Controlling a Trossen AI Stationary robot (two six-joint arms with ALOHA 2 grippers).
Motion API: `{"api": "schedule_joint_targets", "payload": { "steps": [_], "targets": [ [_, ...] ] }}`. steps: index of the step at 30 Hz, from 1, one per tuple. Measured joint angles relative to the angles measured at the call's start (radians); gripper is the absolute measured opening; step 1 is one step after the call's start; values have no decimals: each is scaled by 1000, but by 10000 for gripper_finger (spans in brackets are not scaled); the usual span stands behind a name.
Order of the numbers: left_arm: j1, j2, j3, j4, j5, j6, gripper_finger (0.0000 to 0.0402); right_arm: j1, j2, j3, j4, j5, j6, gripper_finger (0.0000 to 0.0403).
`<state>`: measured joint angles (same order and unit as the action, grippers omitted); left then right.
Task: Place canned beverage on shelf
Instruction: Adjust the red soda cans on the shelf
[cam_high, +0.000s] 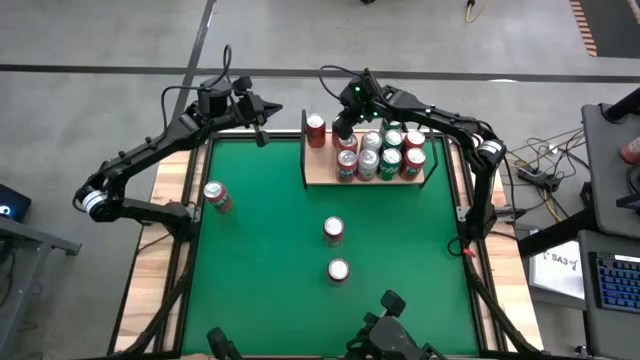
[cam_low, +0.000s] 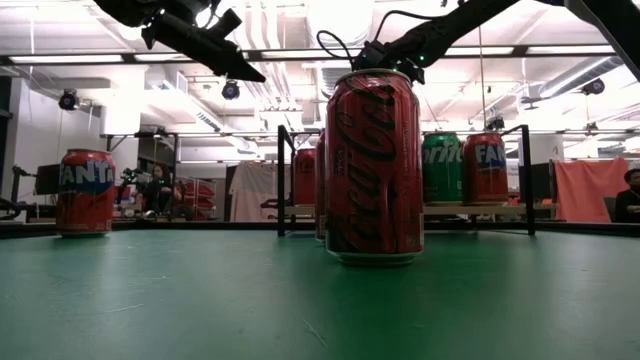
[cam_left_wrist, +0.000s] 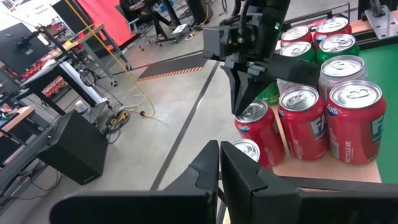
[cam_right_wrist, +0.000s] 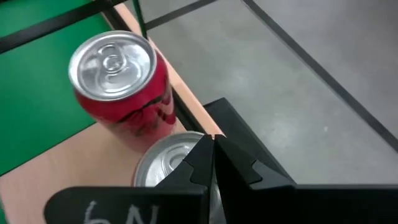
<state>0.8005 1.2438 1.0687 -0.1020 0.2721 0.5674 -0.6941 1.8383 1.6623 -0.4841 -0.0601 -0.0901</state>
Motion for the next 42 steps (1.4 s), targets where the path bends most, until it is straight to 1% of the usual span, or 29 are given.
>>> {"api": "schedule_joint_targets", "payload": {
  "steps": [3, 18, 26, 42],
  "targets": [
    [0, 0, 0, -3, 0, 0, 0, 0, 1, 0, -3, 34, 1, 9],
    [0, 0, 0, -4, 0, -1, 0, 0, -19, 1, -91, 38, 54, 9],
    [0, 0, 0, -5, 0, -5, 0, 0, -21, 2, -107, 61, 49, 9],
    [0, 0, 0, -5, 0, -8, 0, 0, -26, 2, -140, 64, 39, 9]
  ]
}}
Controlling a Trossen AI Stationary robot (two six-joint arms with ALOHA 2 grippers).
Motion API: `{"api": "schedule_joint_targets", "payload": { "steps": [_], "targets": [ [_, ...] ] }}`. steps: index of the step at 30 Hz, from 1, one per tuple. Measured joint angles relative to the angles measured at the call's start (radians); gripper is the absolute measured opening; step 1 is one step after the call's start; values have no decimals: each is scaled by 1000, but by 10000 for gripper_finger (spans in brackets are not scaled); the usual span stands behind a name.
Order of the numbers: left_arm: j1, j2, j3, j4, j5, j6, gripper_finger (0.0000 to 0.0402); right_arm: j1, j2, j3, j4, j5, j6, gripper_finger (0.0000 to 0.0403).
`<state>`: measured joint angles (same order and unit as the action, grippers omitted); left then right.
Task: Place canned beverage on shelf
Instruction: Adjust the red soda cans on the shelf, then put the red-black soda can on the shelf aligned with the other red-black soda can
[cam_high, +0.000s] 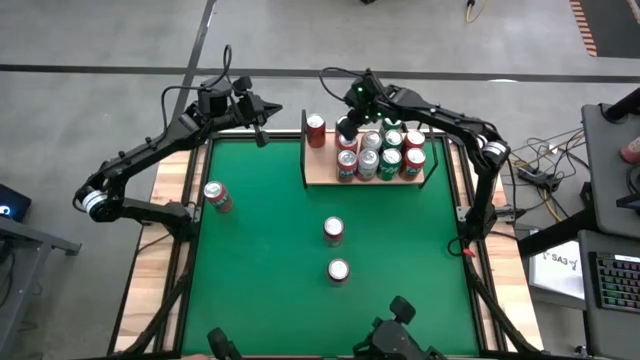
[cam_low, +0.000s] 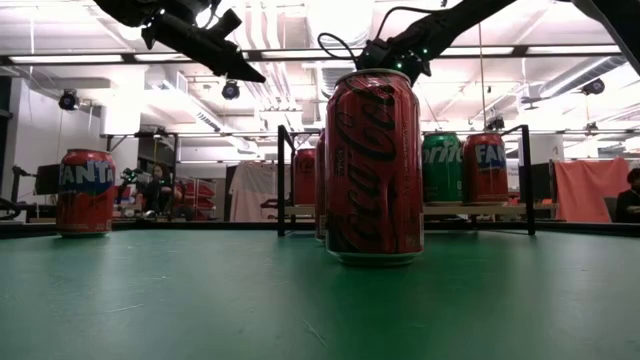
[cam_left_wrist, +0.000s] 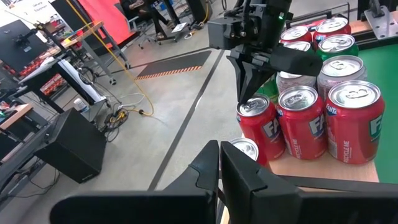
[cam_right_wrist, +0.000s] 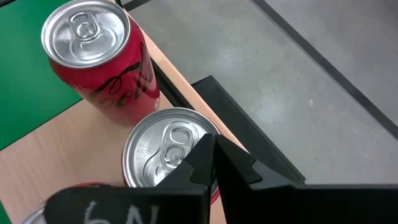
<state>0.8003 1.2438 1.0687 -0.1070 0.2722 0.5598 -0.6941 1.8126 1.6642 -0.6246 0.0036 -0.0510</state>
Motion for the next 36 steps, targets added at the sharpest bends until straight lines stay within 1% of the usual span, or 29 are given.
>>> {"api": "schedule_joint_targets", "payload": {
  "steps": [13, 18, 21, 26, 28, 32, 36],
  "targets": [
    [-1, 0, 0, 0, 0, -3, 0, 1, -50, -3, 1, -1, -14, 9],
    [-1, 0, 0, 3, 14, -26, 0, 9, -92, -3, 1, -2, -13, 9],
    [0, 0, 0, 4, 81, -65, 0, 29, -131, -3, 1, -3, -11, 9],
    [-5, 0, 0, 1, 246, -138, 0, 91, -195, -3, -21, -3, 21, 9],
    [-17, 0, 0, 2, 295, -161, 0, 124, -221, -3, -40, -4, 39, 9],
    [-72, 0, 0, -8, 306, -187, 0, 205, -257, -3, -85, -3, 87, 9],
    [-152, -1, 0, -20, 305, -203, 0, 302, -282, -3, -128, -3, 140, 9]
  ]
}}
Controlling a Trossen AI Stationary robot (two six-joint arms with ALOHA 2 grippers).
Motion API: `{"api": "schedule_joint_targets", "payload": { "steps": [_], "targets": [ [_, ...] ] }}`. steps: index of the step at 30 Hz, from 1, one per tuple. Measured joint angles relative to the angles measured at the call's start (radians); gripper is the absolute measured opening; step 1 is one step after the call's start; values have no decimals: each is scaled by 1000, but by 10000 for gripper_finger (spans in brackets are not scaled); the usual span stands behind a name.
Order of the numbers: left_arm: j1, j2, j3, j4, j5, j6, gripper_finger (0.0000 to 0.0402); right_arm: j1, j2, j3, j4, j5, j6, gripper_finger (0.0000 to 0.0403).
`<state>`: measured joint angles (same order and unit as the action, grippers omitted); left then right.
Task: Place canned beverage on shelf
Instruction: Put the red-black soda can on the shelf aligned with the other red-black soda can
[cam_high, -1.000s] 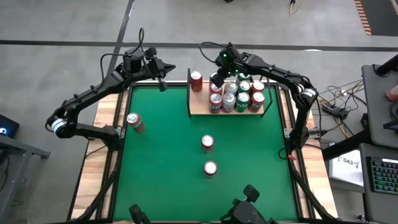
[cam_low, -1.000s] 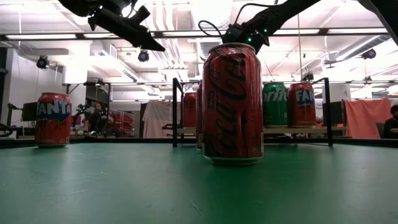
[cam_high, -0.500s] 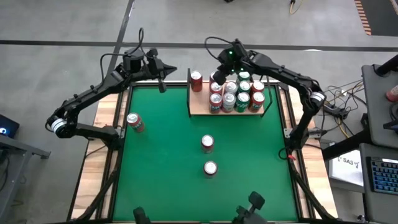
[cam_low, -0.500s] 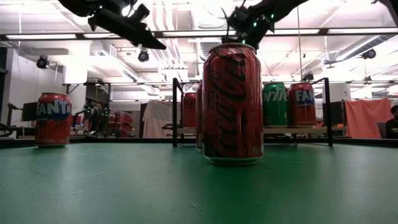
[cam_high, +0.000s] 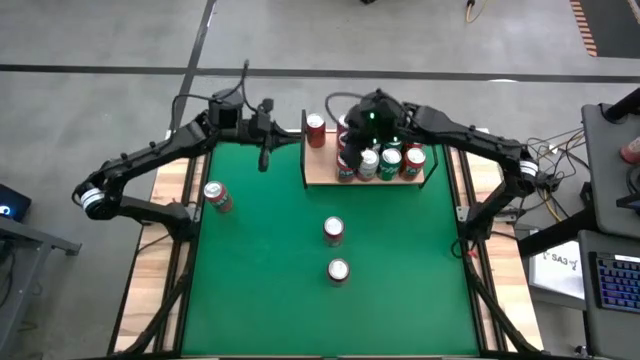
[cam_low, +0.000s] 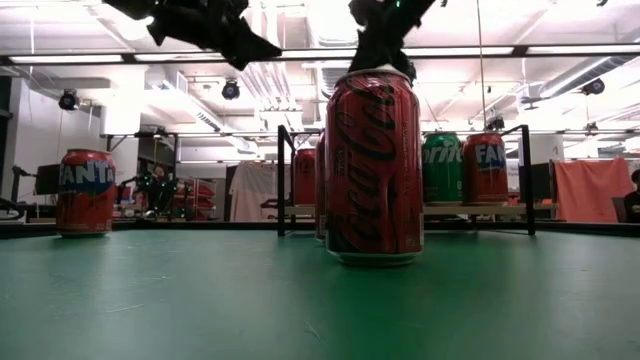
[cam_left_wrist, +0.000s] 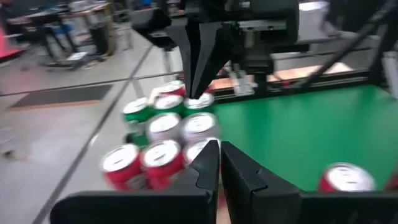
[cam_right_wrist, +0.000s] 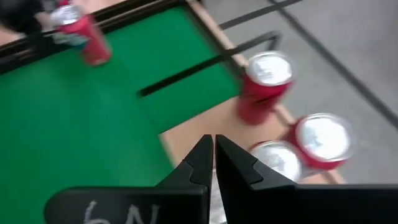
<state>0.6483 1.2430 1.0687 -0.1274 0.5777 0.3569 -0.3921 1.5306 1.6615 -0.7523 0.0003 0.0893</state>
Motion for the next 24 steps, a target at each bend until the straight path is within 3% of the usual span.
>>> {"api": "schedule_joint_targets", "payload": {
  "steps": [6, 18, 24],
  "targets": [
    [-127, -1, 0, -25, -8, -6, 0, 152, -13, 0, -60, 1, 105, 9],
    [-379, -29, 0, -126, -205, -50, 0, 395, -9, -25, -133, 1, 362, 9],
    [-477, -36, 0, -169, -287, -77, 0, 483, -8, -59, -134, 4, 400, 9]
  ]
}}
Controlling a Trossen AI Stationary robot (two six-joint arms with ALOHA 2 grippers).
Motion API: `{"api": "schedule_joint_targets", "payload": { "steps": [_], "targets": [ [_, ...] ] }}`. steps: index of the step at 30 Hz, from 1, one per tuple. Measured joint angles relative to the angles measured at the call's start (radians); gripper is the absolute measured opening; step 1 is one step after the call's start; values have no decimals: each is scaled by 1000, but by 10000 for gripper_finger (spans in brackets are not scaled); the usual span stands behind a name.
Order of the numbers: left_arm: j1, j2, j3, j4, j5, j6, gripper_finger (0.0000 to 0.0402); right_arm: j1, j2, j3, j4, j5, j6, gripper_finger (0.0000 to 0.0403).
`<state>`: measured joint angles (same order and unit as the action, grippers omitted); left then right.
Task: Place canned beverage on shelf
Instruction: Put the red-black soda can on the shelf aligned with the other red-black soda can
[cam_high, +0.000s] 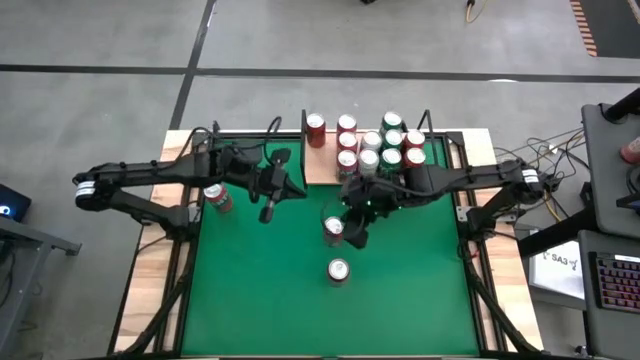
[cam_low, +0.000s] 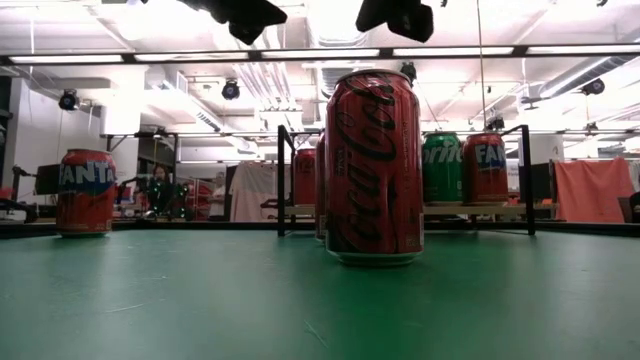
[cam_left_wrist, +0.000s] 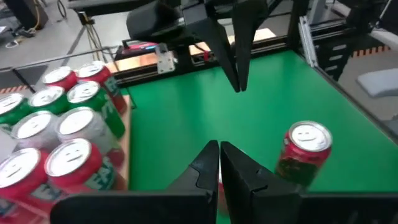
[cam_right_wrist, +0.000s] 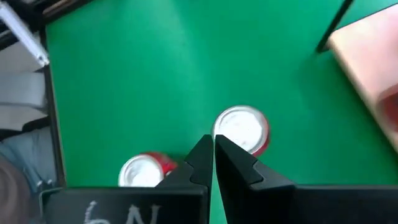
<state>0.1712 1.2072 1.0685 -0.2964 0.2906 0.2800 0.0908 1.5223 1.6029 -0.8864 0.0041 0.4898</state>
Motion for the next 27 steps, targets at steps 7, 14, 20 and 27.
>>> {"api": "schedule_joint_targets", "payload": {
  "steps": [7, 14, 20, 27],
  "targets": [
    [-95, 0, -55, 29, -78, -52, 0, 68, 0, -50, 0, 87, 77, 9],
    [-163, -3, -182, 164, -152, -110, 0, 82, 9, -107, 4, 169, 97, 9],
    [-184, -5, -290, 262, -152, -141, 0, 81, 52, -131, 9, 267, 140, 9],
    [-184, -3, -345, 316, -153, -188, 0, 81, 92, -131, 23, 247, 165, 45]
  ]
}}
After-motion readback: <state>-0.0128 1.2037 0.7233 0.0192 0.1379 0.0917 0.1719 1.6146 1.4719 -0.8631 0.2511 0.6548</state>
